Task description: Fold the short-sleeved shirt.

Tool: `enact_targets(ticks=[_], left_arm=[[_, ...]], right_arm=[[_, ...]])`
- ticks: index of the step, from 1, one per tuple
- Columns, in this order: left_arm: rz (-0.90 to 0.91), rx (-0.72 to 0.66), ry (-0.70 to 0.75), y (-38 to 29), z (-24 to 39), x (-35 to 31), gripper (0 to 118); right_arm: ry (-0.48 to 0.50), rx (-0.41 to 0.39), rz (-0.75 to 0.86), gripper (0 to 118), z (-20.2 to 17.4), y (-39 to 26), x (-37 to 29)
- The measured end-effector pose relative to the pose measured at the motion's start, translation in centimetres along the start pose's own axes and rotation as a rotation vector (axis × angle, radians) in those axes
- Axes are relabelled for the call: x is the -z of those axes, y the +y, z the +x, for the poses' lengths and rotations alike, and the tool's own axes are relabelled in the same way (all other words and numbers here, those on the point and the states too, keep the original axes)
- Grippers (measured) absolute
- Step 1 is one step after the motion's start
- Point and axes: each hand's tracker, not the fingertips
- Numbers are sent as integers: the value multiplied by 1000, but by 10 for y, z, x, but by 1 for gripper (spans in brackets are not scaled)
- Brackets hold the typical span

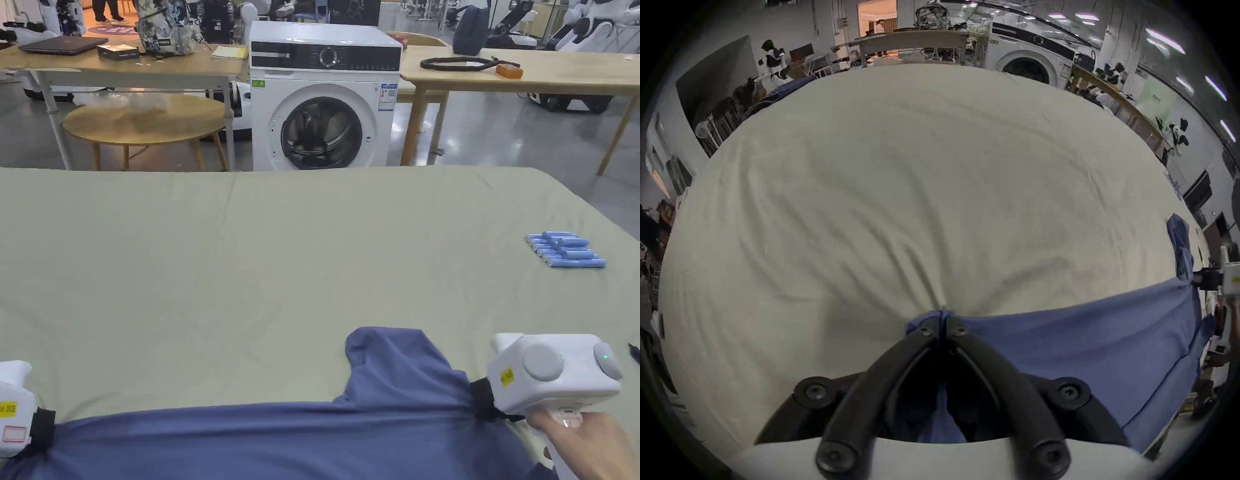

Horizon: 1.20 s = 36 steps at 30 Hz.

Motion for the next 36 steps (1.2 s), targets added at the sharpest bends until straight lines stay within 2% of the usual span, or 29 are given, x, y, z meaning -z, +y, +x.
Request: enact_targets(ticks=[1,2,3,5,7,10,13,15,17,19,21,23,26,27,28,29,30,31,32,34,36], left_arm=[[-1,-4,-3,0,-2,0,0],[1,-8,-5,0,-3,1,0],[2,-10,-7,-5,4,-4,0],[19,-11,-9,-9,3,-9,0],[114,-19,-38,-15,2,-28,0],[267,-14,-148,-44,-8,-89,0],[393,-2,-202,-90,-12,-158,0],[411,-20,-246,-128,-11,-192,0],[433,-53,-248,-169,-17,-215,0],[393,-56,-227,-207,-22,-220,0],[315,-77,-202,-238,-27,-216,0],[301,-90,-177,-262,-30,-206,0],[210,-96,-226,-288,-32,-187,0],[248,-105,-212,-290,-33,-183,0],[253,-109,-202,-291,-33,-179,7],[273,-112,-173,-294,-33,-177,33],[306,-118,-140,-295,-35,-178,54],[342,-127,-140,-293,-42,-180,71],[365,-140,-160,-290,-43,-187,74],[421,-148,-170,-283,-36,-209,74],[522,-90,-163,-272,-18,-243,74]], right_arm=[[-10,-7,37,17,-4,-2,-13],[-12,-9,44,0,-8,-5,-20],[2,-64,80,0,-8,-7,-24],[-9,-54,94,0,-7,-12,-28],[8,-63,199,0,-8,-22,-48],[114,-27,304,0,1,-49,-94],[148,-38,404,0,10,-100,-138],[104,-27,410,0,9,-145,-169],[114,25,473,0,20,-192,-188],[110,76,460,0,20,-233,-201],[97,86,425,0,23,-266,-201],[70,82,390,0,27,-289,-186],[65,116,342,0,25,-310,-164],[63,121,341,0,24,-317,-157],[54,115,342,4,22,-322,-151],[41,107,346,25,20,-327,-147],[28,101,340,52,15,-326,-149],[3,94,348,70,13,-329,-150],[-11,93,371,71,11,-331,-154],[11,88,455,71,8,-329,-173],[29,72,545,71,-4,-321,-194]])
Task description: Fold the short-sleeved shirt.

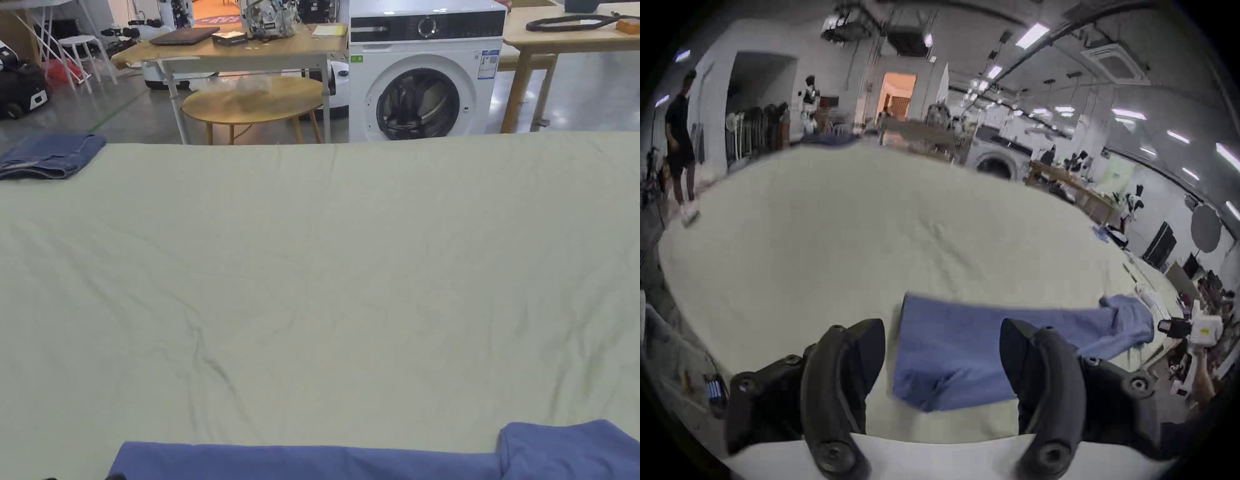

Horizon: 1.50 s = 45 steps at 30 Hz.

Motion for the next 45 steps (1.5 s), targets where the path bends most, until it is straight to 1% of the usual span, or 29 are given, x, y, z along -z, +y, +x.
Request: enact_targets(ticks=[2,3,4,5,6,8,9,10,11,13,15,18,19,21,22,23,24,25,29,31,33,34,35,37,38,40,41,42,45], left_arm=[[119,73,10,18,24,-18,74],[161,99,4,24,33,-25,71],[218,116,-7,32,45,-32,59],[257,126,-15,38,53,-38,29],[297,134,-49,43,62,-43,3],[336,153,-79,50,81,-46,0],[334,151,-79,51,87,-46,0],[346,153,-85,53,92,-47,0],[336,159,-90,53,91,-46,0],[337,167,-82,54,96,-43,0],[300,135,-98,54,88,-40,0],[230,52,-122,51,69,-38,0],[251,19,-122,50,65,-39,0],[195,-60,-149,49,37,-35,0],[158,-111,-173,47,19,-30,13],[130,-154,-189,44,-5,-23,45],[51,-218,-223,36,-22,-13,70],[-16,-291,-236,27,-40,-1,86],[-161,-491,-251,-10,-96,48,88],[-194,-544,-236,-24,-112,69,88],[-210,-557,-219,-32,-120,92,88],[-247,-578,-241,-36,-122,104,84],[-259,-600,-266,-39,-114,105,70],[-183,-647,-342,-36,-109,114,25],[-206,-672,-350,-36,-104,123,6],[-286,-651,-282,-45,-85,135,6],[-280,-646,-296,-48,-82,136,6],[-248,-671,-349,-47,-80,135,6],[-142,-745,-346,-36,-76,111,5]], right_arm=[[31,-42,71,71,-12,20,-11],[46,-58,113,71,-22,30,-16],[73,-67,147,71,-32,40,-20],[101,-69,169,71,-41,48,-22],[129,-68,194,66,-44,53,-20],[173,-68,225,37,-60,63,-20],[205,-73,242,28,-67,66,-19],[231,-79,259,28,-70,67,-15],[247,-88,258,0,-75,68,-13],[275,-107,264,0,-84,69,-7],[271,-118,255,0,-93,68,-1],[295,-114,242,0,-98,66,4],[304,-109,232,0,-97,65,6],[313,-109,215,0,-94,63,10],[313,-112,206,0,-94,60,10],[316,-111,194,0,-91,58,11],[321,-107,182,0,-89,56,13],[327,-99,165,0,-87,53,14],[332,-63,107,0,-80,44,21],[325,-52,96,0,-85,43,17],[324,-40,85,0,-83,41,17],[319,-34,82,0,-86,41,14],[316,-27,79,0,-85,40,13],[312,-8,66,0,-81,38,13],[311,1,63,0,-78,36,13],[312,20,49,0,-76,33,14],[309,23,47,0,-75,32,14],[304,25,44,0,-74,31,13],[296,38,36,0,-68,29,12]])
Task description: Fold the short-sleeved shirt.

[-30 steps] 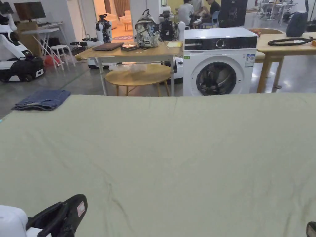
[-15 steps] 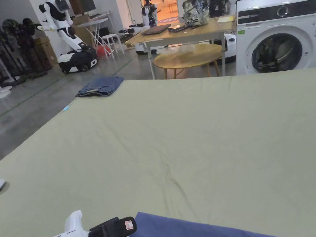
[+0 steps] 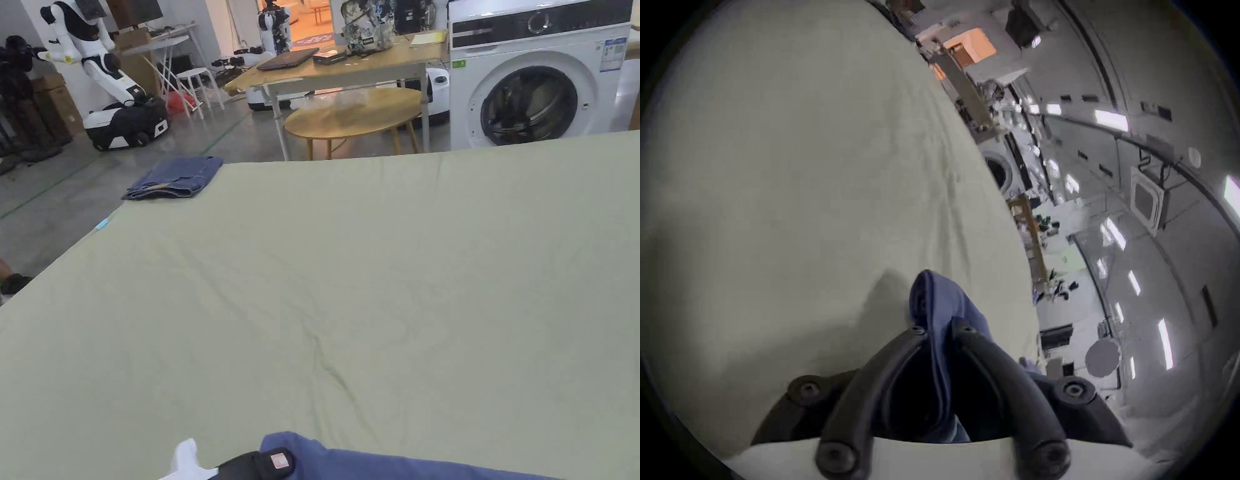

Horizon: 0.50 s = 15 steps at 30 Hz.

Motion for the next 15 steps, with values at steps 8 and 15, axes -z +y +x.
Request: enact_targets(ticks=[8,15], left_arm=[[244,166,9,54,55,-103,1],[115,378,31,16,129,-62,1]], right_arm=[[31,68,-6,0,12,-6,11],[80,124,-6,0,9,-11,18]])
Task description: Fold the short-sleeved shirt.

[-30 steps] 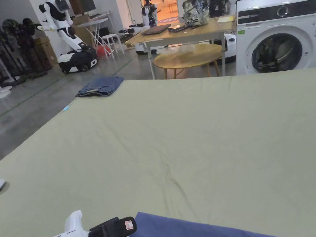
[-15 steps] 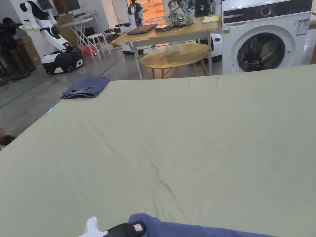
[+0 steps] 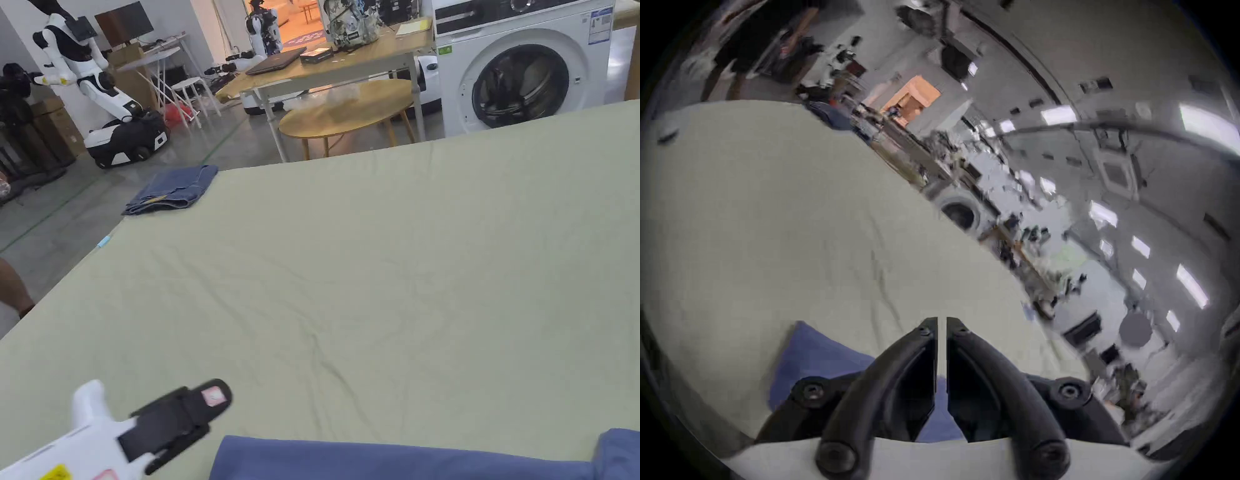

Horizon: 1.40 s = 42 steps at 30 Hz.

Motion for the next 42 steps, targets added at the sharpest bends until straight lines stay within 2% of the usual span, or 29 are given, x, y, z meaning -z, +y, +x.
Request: enact_targets(ticks=[1,2,3,4,5,8,11,14,15,16,18,20,24,26,30,31,34,38,40,42], left_arm=[[-91,72,40,-9,1,13,1],[-115,108,41,-19,-4,19,10],[-105,89,42,-24,-12,25,31],[-106,42,41,-25,-27,27,47],[-114,-36,39,-26,-41,29,43],[-77,-137,95,-21,-84,24,58],[-97,-215,184,-15,-134,22,62],[-184,-337,128,-29,-163,37,62],[-203,-366,118,-41,-142,38,62],[-148,-354,92,-43,-143,38,59],[-115,-435,13,-50,-140,47,3],[-159,-361,80,-60,-118,54,3],[-73,-493,-24,-55,-117,52,3],[-93,-418,-50,-57,-88,57,3],[-126,-327,-211,-69,-19,75,3],[-138,-331,-248,-77,-19,87,3],[-207,-313,-333,-105,30,122,3],[-287,-232,-315,-155,83,170,5],[-420,-166,-273,-179,85,196,7],[-446,-181,-235,-182,83,201,36]], right_arm=[[1,2,0,0,-1,-1,-2],[9,5,8,0,0,-2,-5],[26,8,10,0,1,-3,-7],[38,6,3,0,2,-3,-8],[30,-1,-1,0,2,-4,-8],[-2,-33,-18,0,4,-6,-10],[-19,-30,-13,0,10,-11,-15],[-19,2,-23,0,14,-13,-14],[-22,8,-30,0,15,-13,-12],[-26,12,-34,0,15,-13,-12],[-25,14,-37,0,15,-13,-12],[-15,16,-41,0,14,-13,-12],[-16,8,-43,0,14,-12,-13],[-9,25,-48,0,18,-13,-12],[-19,33,-51,0,17,-15,-14],[-19,35,-50,0,17,-16,-15],[-21,47,-47,0,20,-18,-18],[-35,61,-41,0,24,-22,-24],[-42,78,-41,0,28,-24,-27],[-56,82,-41,0,32,-27,-30]])
